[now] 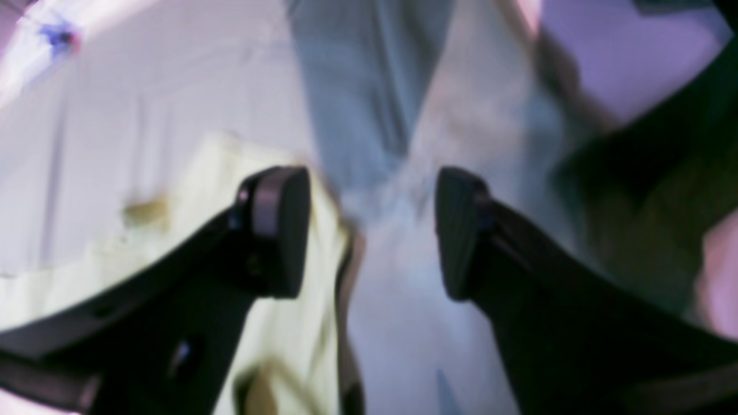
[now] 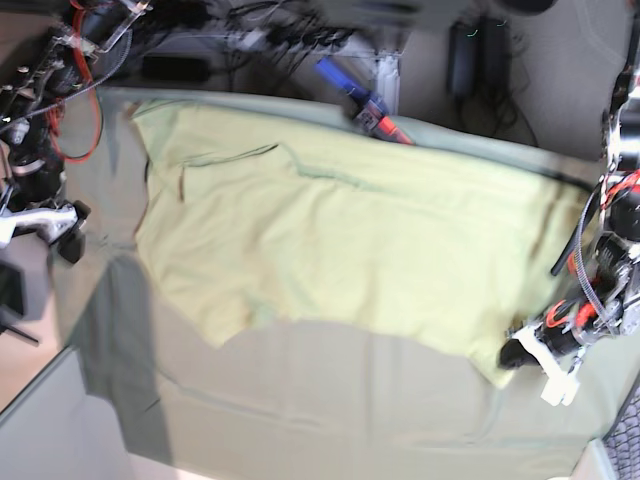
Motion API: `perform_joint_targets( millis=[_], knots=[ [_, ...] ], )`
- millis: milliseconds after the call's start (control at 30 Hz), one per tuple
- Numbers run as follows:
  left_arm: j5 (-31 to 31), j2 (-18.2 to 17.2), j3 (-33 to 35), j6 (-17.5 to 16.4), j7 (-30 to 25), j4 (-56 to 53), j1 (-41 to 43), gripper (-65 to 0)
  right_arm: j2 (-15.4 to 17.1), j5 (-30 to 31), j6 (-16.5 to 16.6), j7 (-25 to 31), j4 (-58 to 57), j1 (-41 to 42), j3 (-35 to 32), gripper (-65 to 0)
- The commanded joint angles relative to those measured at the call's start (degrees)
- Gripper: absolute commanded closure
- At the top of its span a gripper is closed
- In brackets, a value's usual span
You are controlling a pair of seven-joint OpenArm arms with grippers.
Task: Fold the T-shirt properly
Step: 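Fold the shirt lengthwise with both grippers toward the other half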
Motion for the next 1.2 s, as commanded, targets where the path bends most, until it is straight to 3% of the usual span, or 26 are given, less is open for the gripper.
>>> perform_joint_targets(
  millis=[0,267,467,700,767,867,900,1067,1167],
  knots=[
    [-1.2,-0.6,-0.2,-1.4,-1.3,1.2,-1.9,0.0,1.2,0.2,1.4,1.6,-2.3,3.8,-0.9,-34.3],
    [-1.3,-0.7,-0.2,-1.4,-0.9,1.2,-1.6,0.0,1.2,-7.1,1.4,6.0,-28.6,22.2,-16.0,-34.3],
    [-2.4,-0.7,-0.2,-1.4,-1.0,1.2,-1.6,0.0,0.9,-10.4,1.4,9.7,-34.3,23.1,-25.9,-34.3],
    [-3.4,-0.7,-0.2,-1.4,-2.1,1.2,-1.6,0.0,0.8,-11.1,1.4,10.0,-34.3,22.1,-27.7,-34.1],
    [-3.4,-0.7,-0.2,-1.4,-2.3,1.2,-1.6,0.0,0.8,-11.1,1.4,10.0,-34.3,22.1,-27.7,-26.3],
    [-3.4,-0.7,-0.2,-1.4,-2.3,1.2,-1.6,0.0,0.8,-11.1,1.4,10.1,-34.3,22.1,-27.7,-4.6],
    [-3.4,-0.7,-0.2,-1.4,-2.3,1.2,-1.6,0.0,0.8,-11.1,1.4,10.3,-34.3,22.1,-27.7,0.0],
    [-3.4,-1.0,-0.2,-1.4,-2.2,1.2,-1.6,0.0,0.9,-11.1,1.4,11.0,-33.6,22.1,-27.6,0.0],
    [-5.3,-2.3,-0.2,-1.4,-1.2,1.2,-1.6,0.0,0.9,-11.0,1.5,8.7,-31.8,22.1,-27.6,0.0]
  ],
)
